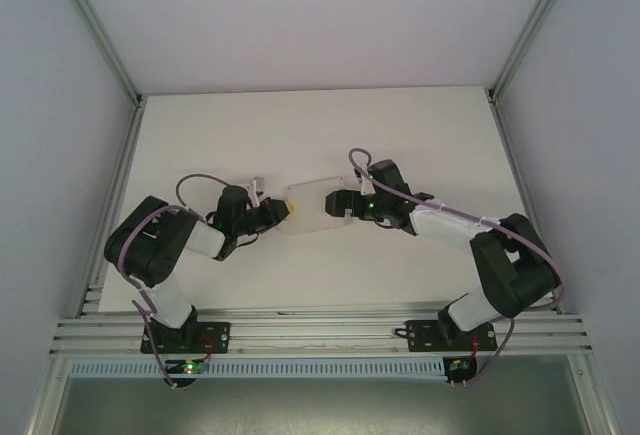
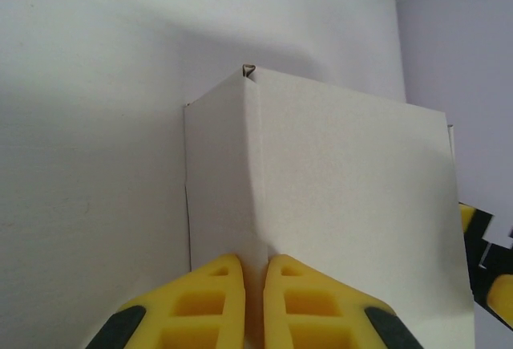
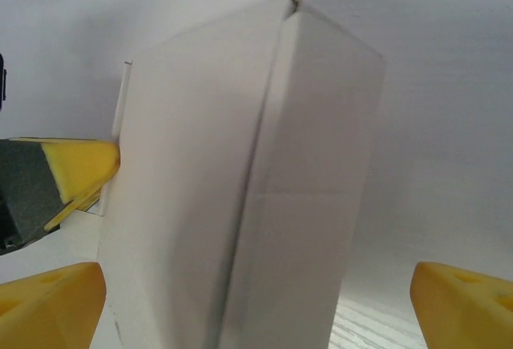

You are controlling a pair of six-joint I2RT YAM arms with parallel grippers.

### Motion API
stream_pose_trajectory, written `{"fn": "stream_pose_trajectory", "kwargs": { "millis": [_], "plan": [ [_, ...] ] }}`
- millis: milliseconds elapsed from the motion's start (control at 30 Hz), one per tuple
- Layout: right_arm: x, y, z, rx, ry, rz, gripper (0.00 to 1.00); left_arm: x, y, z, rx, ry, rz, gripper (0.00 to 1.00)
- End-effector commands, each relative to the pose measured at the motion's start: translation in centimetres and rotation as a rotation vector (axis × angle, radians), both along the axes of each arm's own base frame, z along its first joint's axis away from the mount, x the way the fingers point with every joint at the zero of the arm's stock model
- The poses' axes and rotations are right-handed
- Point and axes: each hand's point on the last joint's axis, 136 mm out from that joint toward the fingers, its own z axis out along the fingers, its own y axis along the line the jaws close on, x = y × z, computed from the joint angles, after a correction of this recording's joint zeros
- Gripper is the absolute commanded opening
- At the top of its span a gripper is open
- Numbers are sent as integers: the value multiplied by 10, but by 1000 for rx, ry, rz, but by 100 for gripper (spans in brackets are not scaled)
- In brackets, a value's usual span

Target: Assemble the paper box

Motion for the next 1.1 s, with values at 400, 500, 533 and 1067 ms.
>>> {"fn": "stream_pose_trajectory", "kwargs": {
  "millis": [400, 500, 533, 1067],
  "plan": [
    [12, 36, 18, 304, 86, 72, 61, -24, 12, -32, 87, 119, -11, 12],
    [10, 35, 25, 333, 77, 69, 51, -22, 11, -27, 87, 99, -17, 15],
    [10, 34, 27, 339, 73, 64, 49, -21, 11, -25, 88, 91, -17, 16],
    [-1, -10, 59, 411, 135, -123, 47, -59, -9, 139, 541, -655, -253, 100]
  ]
}}
